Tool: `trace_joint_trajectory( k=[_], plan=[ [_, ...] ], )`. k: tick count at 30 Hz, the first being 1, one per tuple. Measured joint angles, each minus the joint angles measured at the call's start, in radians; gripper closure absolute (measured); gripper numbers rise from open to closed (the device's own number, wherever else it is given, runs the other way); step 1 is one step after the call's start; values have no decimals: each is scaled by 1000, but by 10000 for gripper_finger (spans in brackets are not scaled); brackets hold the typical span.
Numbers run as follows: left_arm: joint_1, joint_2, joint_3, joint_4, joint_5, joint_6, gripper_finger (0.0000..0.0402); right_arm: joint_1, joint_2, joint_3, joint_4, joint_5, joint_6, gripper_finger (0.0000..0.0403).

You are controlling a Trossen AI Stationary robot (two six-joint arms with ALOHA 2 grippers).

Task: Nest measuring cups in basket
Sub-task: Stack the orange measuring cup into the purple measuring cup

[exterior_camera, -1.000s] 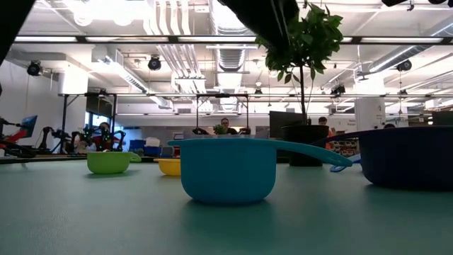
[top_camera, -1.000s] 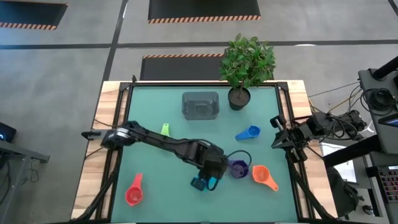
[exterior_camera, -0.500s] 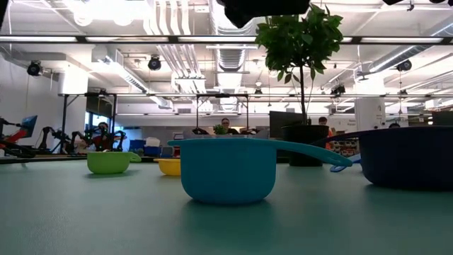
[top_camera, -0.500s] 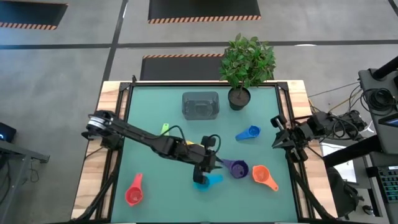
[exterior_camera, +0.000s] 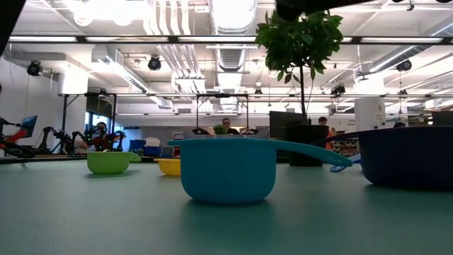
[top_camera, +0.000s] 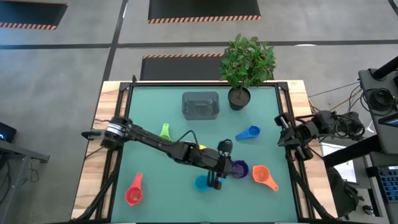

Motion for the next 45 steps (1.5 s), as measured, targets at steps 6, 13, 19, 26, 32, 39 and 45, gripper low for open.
trace_joint_trajectory(
  k=[6, 13, 19, 26, 32, 39, 45],
  plan=[
    [12, 80, 105, -46, 43, 16, 302, 0, -55, 0, -53, 0, 6, 394],
    [14, 159, 197, -55, 49, 17, 242, 0, -68, 0, -66, 0, 5, 394],
    [13, 300, 383, -96, 77, 40, 190, 0, -68, 0, -67, 1, 5, 394],
    [15, 472, 686, -350, 160, 95, 167, 0, -68, 0, -73, 1, 5, 394],
    [25, 539, 746, -346, 240, 91, 167, 0, -68, 0, -77, 1, 5, 394],
    [26, 487, 738, -436, 180, 176, 190, 0, -52, 0, -99, 106, 37, 394],
    [34, 359, 698, -780, 70, 236, 225, 2, 21, 34, -151, 103, 47, 394]
  ],
)
